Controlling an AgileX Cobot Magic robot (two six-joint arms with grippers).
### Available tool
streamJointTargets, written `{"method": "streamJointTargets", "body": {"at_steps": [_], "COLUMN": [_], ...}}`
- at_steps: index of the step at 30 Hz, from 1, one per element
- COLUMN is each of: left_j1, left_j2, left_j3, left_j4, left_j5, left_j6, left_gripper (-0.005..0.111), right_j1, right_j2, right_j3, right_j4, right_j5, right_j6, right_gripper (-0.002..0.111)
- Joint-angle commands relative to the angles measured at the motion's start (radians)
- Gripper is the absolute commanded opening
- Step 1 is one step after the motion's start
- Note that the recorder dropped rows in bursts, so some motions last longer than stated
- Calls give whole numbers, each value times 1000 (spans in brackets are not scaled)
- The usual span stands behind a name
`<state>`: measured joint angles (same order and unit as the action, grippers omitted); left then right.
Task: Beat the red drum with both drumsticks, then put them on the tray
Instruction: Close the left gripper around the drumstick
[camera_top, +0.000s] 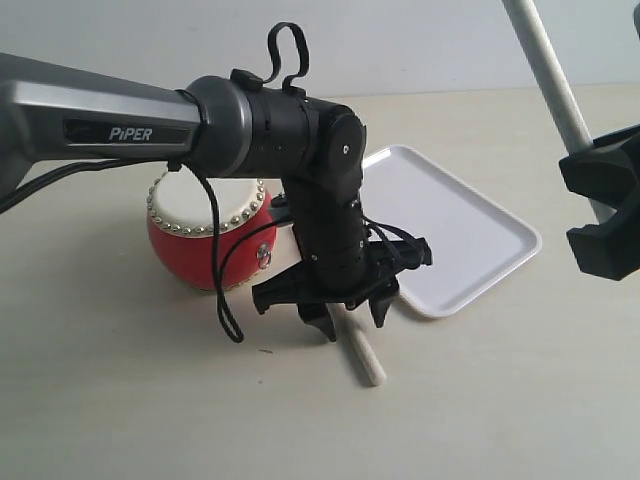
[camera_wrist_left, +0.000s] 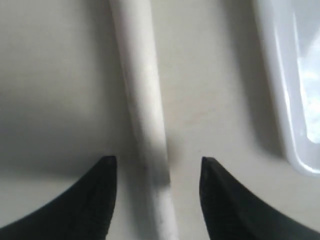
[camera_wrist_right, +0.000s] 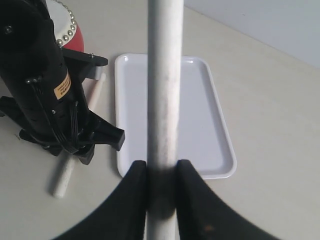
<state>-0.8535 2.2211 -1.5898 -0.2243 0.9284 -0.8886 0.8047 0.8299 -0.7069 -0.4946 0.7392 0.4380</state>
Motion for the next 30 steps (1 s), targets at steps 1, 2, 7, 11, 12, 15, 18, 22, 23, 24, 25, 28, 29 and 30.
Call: {"method": "streamJointTargets", "body": {"at_steps": [1, 2, 7, 11, 12, 15, 18, 22, 23, 24, 25, 28, 29, 30], "left_j1": [3, 3, 3, 3, -1, -9, -14, -14, -14, -14, -14, -16, -16, -16], "left_j2": [5, 7, 7, 7, 7, 7, 7, 9, 11, 11, 13, 17, 17, 18], "left_j3": [-3, -3, -3, -3, -3, -3, -3, -3, -3, -3, -3, -3, -3, -3], "left_j4": [12, 17, 33, 30, 30, 32, 35, 35, 35, 35, 33, 33, 33, 34], "left_j5": [-58, -61, -63, -54, -48, -30, -23, -21, -21, -21, -19, -19, -19, -19], "left_j6": [-52, -63, -88, -88, -88, -74, -74, -74, -74, -74, -74, -74, -74, -74], "left_gripper": [50, 50, 50, 50, 50, 50, 50, 44, 40, 36, 28, 13, 8, 3], "right_j1": [3, 3, 3, 3, 3, 3, 3, 3, 3, 3, 3, 3, 3, 3], "right_j2": [-4, -4, -4, -4, -4, -4, -4, -4, -4, -4, -4, -4, -4, -4], "right_j3": [3, 3, 3, 3, 3, 3, 3, 3, 3, 3, 3, 3, 3, 3], "right_j4": [-10, -10, -13, -12, -12, -12, -12, -12, -12, -12, -12, -12, -12, -12], "right_j5": [-7, -7, -7, -11, -11, -23, -23, -23, -23, -23, -23, -23, -23, -23], "right_j6": [1, 1, 1, 1, 1, 1, 1, 1, 1, 1, 1, 1, 1, 1], "right_gripper": [0, 0, 0, 0, 0, 0, 0, 0, 0, 0, 0, 0, 0, 0]}}
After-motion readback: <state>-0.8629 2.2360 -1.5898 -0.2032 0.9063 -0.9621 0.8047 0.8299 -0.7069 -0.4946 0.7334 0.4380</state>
